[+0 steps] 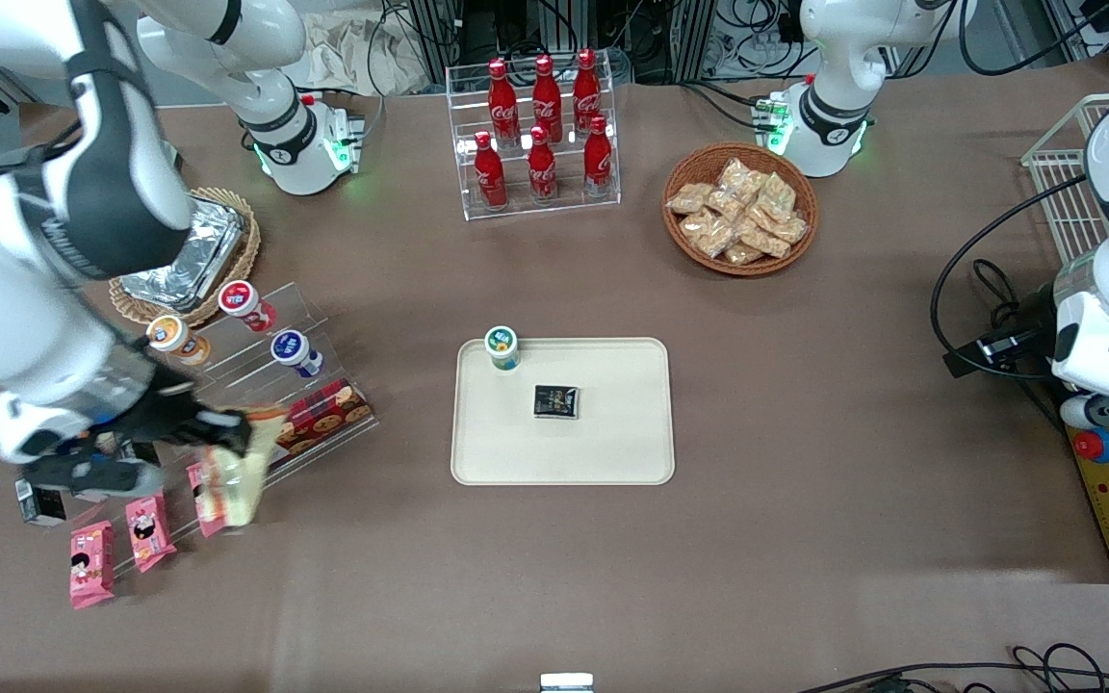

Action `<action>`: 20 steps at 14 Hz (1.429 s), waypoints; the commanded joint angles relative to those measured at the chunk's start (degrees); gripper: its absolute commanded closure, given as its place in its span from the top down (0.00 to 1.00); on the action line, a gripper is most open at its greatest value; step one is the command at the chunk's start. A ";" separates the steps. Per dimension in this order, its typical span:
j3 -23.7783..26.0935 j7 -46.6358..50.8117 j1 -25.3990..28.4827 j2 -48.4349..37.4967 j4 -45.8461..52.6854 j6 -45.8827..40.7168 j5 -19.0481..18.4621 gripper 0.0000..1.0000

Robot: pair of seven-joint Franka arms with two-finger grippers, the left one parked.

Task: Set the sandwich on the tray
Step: 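Lift the sandwich out of the rack with the right gripper, then carry the sandwich over the cream tray and lower it beside the black box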

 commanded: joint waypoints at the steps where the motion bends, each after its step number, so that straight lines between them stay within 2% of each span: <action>1: -0.30 -1.31 5.52 2.40 1.01 -0.37 -4.15 0.00; 2: -0.30 -1.75 7.72 2.76 1.01 0.50 -6.70 0.00; 4: 0.13 -4.28 9.75 3.81 0.93 1.65 -7.43 0.00; 6: 0.14 -10.78 13.70 5.22 0.84 2.96 -8.92 0.00; 10: 0.14 -11.68 17.57 9.17 0.57 9.80 -9.98 0.00; 15: 0.14 -15.46 23.81 16.81 0.49 20.52 -18.23 0.00; 20: 0.23 -35.64 23.82 23.67 0.31 31.52 -18.42 0.00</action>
